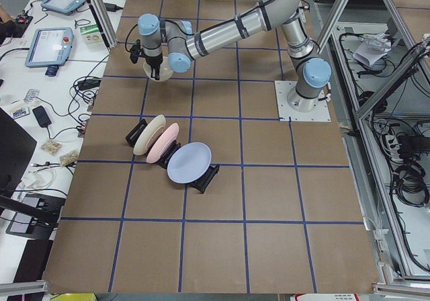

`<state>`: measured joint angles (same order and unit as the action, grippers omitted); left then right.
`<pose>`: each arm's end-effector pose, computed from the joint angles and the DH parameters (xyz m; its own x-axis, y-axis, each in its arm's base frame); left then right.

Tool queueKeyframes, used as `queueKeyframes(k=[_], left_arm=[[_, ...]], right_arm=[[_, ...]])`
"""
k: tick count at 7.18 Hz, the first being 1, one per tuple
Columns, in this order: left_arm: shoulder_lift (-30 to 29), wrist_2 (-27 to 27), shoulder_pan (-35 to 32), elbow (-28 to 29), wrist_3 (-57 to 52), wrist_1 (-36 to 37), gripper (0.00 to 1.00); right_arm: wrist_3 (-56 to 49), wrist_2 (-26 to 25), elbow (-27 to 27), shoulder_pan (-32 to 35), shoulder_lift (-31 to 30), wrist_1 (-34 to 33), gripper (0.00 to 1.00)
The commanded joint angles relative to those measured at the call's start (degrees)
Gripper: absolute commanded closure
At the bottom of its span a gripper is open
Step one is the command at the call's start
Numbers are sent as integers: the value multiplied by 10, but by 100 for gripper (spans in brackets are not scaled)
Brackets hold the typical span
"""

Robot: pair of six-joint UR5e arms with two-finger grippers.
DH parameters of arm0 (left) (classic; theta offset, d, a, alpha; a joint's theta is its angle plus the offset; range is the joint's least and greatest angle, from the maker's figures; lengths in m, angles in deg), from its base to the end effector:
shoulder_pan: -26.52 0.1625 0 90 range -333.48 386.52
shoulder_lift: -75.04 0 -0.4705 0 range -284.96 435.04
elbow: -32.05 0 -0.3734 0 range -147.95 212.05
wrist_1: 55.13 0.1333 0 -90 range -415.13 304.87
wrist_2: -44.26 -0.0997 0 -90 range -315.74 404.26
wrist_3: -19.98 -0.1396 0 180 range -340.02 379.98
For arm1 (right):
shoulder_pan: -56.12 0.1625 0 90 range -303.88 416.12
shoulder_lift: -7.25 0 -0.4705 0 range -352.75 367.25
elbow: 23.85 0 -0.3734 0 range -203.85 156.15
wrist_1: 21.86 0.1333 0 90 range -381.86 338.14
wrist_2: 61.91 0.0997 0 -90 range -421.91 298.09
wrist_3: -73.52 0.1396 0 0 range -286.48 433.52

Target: Place bowl and put lemon in it

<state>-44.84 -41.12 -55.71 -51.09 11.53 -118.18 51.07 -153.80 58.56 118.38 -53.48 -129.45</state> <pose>-0.0503 -0.7003 0.2925 -0.9974 0.0174 0.0694 0.0118 0.9968 -0.0796 -0.1963 -0.6498 0.2887 -0.9959 0.0909 0.0032 0.0909 0.9928 0.0785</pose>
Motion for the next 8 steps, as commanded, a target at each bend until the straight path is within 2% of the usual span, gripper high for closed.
queueKeyframes(k=[1, 2, 3, 4, 5, 6, 8], left_arm=[[60, 25, -32, -39, 20, -48, 100], [76, 22, -76, -80, 92, -36, 100], [76, 24, -118, -104, 172, -7, 100], [60, 27, -146, -112, 208, 57, 100], [58, 26, -183, -137, 261, 75, 100], [66, 27, -215, -148, 281, 84, 100], [61, 24, -226, -170, 281, 88, 100]], right_arm=[[19, 2, -3, 26, -50, 96, 100], [57, 3, -1, 50, -75, 136, 100], [91, 3, 4, 82, -96, 144, 100], [113, 3, 11, 109, -107, 153, 100], [152, 11, 18, 131, -122, 160, 100], [181, 27, 33, 159, -134, 159, 100], [277, 29, 47, 223, -143, 150, 100]])
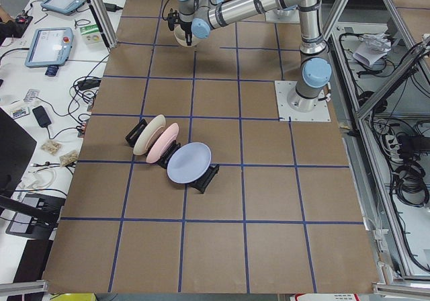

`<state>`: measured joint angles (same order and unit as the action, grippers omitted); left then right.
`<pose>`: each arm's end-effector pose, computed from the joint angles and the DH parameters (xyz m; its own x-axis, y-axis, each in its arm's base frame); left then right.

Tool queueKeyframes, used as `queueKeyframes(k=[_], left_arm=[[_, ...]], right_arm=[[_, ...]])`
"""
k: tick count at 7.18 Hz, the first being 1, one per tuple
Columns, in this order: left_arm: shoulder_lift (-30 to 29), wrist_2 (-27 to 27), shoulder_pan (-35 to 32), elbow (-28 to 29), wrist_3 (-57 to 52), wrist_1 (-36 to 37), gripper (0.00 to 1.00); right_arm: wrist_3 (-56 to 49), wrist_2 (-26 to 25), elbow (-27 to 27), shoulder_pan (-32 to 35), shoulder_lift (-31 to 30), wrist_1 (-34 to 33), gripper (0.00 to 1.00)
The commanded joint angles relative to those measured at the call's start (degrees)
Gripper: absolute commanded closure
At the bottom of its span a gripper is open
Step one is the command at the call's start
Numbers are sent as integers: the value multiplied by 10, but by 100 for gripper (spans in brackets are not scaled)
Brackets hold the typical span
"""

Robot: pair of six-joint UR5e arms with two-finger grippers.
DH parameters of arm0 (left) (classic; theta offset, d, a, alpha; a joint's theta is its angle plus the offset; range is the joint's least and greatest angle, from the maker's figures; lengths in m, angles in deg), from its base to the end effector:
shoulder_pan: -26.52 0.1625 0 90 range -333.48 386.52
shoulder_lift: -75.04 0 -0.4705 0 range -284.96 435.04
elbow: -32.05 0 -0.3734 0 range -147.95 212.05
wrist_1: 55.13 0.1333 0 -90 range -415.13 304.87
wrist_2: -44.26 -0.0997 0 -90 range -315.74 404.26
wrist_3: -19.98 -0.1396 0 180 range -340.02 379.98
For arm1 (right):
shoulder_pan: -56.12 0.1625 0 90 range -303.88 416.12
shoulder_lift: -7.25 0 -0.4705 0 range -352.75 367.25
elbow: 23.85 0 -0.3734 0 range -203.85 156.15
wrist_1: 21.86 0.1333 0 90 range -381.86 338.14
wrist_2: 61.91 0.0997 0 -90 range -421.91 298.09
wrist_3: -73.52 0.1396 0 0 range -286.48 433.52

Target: Place bowl and put lemon in it

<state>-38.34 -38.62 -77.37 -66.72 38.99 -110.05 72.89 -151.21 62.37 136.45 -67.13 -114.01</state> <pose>-0.2925 -0.5555 0.2624 -0.9874 -0.0848 0.1337 -0.0866 0.9962 -0.0080 0.0379 -0.5815 0.3846 -0.9871 0.1593 -0.0139 0.1547 0.9735 0.1682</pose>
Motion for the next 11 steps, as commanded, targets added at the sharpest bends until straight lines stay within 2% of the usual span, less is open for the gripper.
queueKeyframes(k=[1, 3, 4, 5, 6, 8, 9, 11], left_arm=[[-11, -1, -10, -14, 7, 4, 100], [-16, -2, -6, -14, 6, 2, 96], [-15, -6, -5, -14, 5, 3, 1], [0, -9, -1, -7, 5, -9, 0], [19, -9, 5, 5, 4, -56, 0], [102, -11, 11, 26, -12, -207, 0], [148, -38, 24, 42, -53, -297, 0], [218, -57, 57, 57, -89, -393, 0]], right_arm=[[92, 3, 9, 65, -6, -12, 100], [131, 3, 8, 97, 2, -65, 100], [162, 3, 8, 127, 14, -79, 100], [193, 2, 8, 164, 26, -106, 100], [227, 2, 9, 197, 36, -129, 100], [232, 1, 10, 228, 41, -137, 100], [245, 2, 15, 246, 48, -138, 100], [291, 1, 16, 280, 63, -162, 100]])
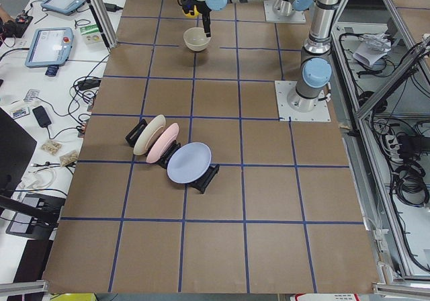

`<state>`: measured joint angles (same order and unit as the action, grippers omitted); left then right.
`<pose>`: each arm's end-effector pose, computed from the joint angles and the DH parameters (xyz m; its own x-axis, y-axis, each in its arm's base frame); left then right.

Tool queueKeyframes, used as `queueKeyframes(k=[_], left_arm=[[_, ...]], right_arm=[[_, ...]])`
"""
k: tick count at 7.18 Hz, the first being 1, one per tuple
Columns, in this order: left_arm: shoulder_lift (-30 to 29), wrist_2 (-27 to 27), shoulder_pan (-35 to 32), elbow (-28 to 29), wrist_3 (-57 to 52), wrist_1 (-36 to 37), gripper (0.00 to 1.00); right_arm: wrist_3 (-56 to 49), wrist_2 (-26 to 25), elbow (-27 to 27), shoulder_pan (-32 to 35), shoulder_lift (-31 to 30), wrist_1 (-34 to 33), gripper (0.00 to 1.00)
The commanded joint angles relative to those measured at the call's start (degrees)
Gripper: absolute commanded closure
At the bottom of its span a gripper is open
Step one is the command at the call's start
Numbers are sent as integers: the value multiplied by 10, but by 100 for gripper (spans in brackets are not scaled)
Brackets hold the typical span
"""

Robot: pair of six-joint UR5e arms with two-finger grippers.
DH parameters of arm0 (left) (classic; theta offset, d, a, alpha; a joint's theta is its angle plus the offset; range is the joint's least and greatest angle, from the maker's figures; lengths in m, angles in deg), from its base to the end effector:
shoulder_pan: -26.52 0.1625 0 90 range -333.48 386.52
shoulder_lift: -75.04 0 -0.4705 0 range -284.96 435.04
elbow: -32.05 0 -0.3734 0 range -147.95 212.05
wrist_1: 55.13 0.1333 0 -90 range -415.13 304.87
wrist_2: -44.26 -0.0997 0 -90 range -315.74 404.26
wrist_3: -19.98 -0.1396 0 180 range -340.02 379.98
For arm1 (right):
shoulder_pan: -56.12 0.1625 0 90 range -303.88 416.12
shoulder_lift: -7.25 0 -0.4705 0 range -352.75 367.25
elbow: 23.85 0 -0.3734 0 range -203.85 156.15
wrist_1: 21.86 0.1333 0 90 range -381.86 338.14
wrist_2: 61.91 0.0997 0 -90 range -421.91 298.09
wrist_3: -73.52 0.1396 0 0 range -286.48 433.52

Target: Place bowl and put lemon in it

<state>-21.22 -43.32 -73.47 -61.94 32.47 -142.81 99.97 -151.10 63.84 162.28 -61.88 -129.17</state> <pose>-0.2235 -0.4665 0.4119 -0.9988 -0.0473 0.0110 -0.0453 0.9886 0.1437 0.3020 -0.5561 0.3416 -0.9839 0.1788 -0.0029 0.1787 0.9836 0.0258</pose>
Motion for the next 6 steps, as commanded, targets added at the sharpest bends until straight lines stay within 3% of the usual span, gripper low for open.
queueKeyframes(k=[1, 3, 4, 5, 6], left_arm=[[82, -10, 16, 7, -27, -75, 0], [101, -34, 37, 20, -88, -78, 0], [102, -34, 59, 28, -104, -90, 9], [106, -34, 75, 31, -113, -95, 0], [107, -30, 74, 28, -107, -95, 0]], right_arm=[[41, -1, 2, 44, 26, -32, 100], [55, -1, 24, 61, 43, -75, 100], [54, 0, 46, 61, 44, -110, 100], [53, 0, 69, 61, 45, -139, 100], [53, 0, 81, 61, 44, -153, 100]])
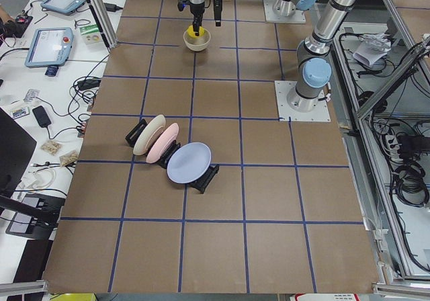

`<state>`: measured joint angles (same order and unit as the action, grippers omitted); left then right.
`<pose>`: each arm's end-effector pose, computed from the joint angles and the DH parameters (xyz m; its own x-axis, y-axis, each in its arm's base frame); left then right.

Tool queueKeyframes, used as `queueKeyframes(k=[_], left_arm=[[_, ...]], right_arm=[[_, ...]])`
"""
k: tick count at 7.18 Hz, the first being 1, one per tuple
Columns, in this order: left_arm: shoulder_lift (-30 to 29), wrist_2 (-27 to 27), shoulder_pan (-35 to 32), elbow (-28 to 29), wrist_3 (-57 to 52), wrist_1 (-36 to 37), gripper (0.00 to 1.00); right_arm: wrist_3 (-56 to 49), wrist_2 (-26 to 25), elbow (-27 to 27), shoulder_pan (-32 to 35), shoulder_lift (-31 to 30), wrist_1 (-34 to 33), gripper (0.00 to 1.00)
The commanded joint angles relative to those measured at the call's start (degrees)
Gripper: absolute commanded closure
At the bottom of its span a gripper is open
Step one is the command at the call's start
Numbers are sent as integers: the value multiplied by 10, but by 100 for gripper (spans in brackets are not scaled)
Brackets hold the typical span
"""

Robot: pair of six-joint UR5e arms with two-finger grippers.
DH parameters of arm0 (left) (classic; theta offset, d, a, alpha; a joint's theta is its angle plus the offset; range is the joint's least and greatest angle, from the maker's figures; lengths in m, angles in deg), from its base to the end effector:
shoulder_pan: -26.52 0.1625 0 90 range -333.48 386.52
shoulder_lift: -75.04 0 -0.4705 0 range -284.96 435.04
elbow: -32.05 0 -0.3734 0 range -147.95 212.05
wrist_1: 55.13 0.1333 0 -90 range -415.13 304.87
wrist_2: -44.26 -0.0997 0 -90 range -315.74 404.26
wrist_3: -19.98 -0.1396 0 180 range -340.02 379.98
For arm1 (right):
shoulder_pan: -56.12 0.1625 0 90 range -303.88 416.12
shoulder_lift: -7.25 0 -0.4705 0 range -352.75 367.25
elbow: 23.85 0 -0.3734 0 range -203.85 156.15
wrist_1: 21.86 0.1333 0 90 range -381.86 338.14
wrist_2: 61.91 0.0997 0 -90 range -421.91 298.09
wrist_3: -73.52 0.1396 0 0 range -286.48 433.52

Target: Place bowl and put lemon in it

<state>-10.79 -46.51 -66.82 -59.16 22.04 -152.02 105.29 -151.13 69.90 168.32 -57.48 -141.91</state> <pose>-0.1562 -0.4202 0.5049 -0.9996 0.0233 -0.0159 0.0222 0.9974 0.0680 0.3631 -0.5318 0.2691 -0.9859 0.1660 -0.0210 0.1662 0.9861 -0.0081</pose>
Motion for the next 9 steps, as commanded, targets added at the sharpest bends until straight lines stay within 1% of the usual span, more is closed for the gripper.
queueKeyframes(k=[1, 2, 3, 4, 5, 6, 7, 8, 9], left_arm=[[2, -1, 8, 0, -2, 0, 0], [2, -1, 8, 1, -2, 0, 0], [1, -1, 10, 2, -2, 1, 0], [1, -1, 10, 4, -2, 2, 0], [1, 0, 12, 5, -2, 3, 0], [3, -3, 12, 5, -3, 2, 0], [3, -1, 12, 5, -4, 2, 0], [4, 0, 12, 4, -3, 2, 0], [4, -1, 13, 5, -4, 2, 0]], right_arm=[[-5, 1, 20, 0, 2, -33, 100], [-5, 1, 20, 0, 10, -45, 100], [-3, 2, 20, 0, 17, -66, 95], [-5, 2, 21, 0, 20, -69, 64], [-9, 2, 21, 0, 22, -69, 42], [-7, 1, 21, 0, 27, -69, 28], [-7, 1, 21, 0, 27, -69, 17], [-7, 1, 20, 0, 23, -69, 0], [-7, 2, 20, 0, 22, -68, 0]])
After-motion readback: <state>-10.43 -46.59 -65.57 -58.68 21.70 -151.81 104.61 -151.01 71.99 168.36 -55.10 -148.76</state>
